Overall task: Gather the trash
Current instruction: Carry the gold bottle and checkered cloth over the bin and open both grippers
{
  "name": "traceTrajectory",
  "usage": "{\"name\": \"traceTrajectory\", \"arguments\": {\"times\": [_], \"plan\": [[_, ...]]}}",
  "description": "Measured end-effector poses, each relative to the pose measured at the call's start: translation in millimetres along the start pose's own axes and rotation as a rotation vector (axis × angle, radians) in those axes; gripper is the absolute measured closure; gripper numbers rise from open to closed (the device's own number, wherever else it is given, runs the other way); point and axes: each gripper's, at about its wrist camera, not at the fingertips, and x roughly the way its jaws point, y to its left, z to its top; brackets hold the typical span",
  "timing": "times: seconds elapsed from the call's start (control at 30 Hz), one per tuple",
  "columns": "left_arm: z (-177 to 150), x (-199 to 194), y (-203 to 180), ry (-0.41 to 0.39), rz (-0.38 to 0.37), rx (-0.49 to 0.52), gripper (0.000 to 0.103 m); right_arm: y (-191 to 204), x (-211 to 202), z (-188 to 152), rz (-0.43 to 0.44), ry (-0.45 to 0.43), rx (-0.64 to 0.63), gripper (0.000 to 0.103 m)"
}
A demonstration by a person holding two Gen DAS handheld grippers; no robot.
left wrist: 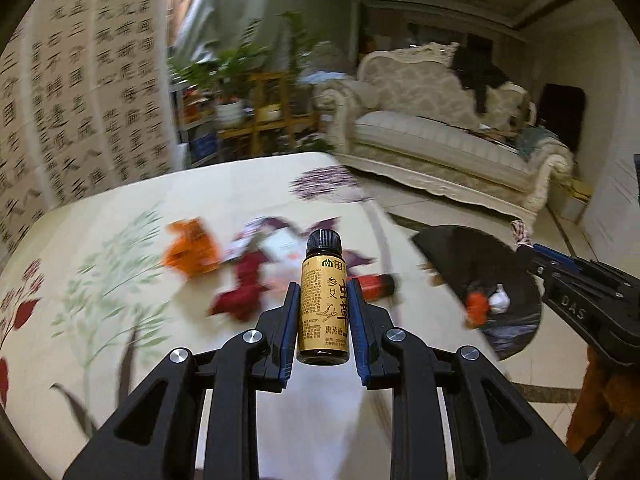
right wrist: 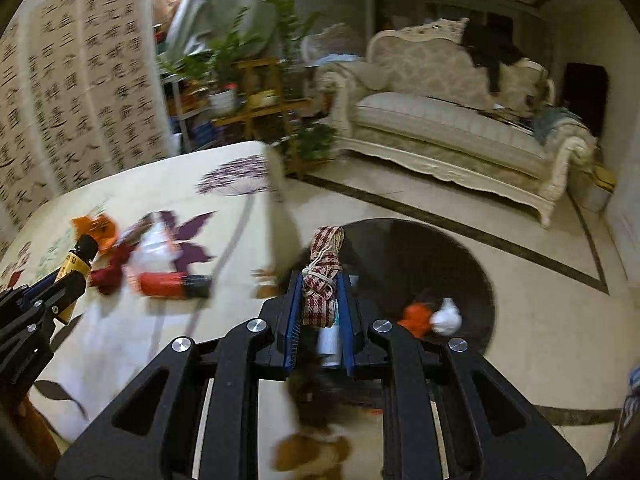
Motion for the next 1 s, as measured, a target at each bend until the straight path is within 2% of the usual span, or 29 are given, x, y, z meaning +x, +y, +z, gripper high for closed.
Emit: {"name": "traceTrajectory", "arguments": {"times": [0.23, 0.47, 1.0], "plan": [[15, 28, -46, -0.002, -0.060, 0.063, 0.078, -36, 14, 2, -0.048, 0.000, 0.047, 0.086], [23, 57, -77, 0.020, -0.079, 0.100, 0.078, -61, 29, 3, -0.066, 0.006, 0.079, 0.086], [37, 107, -122, 0.068, -0.077, 0.163, 0.078, -87, 64, 10, -0.067, 0.037, 0.113, 0.085]]}}
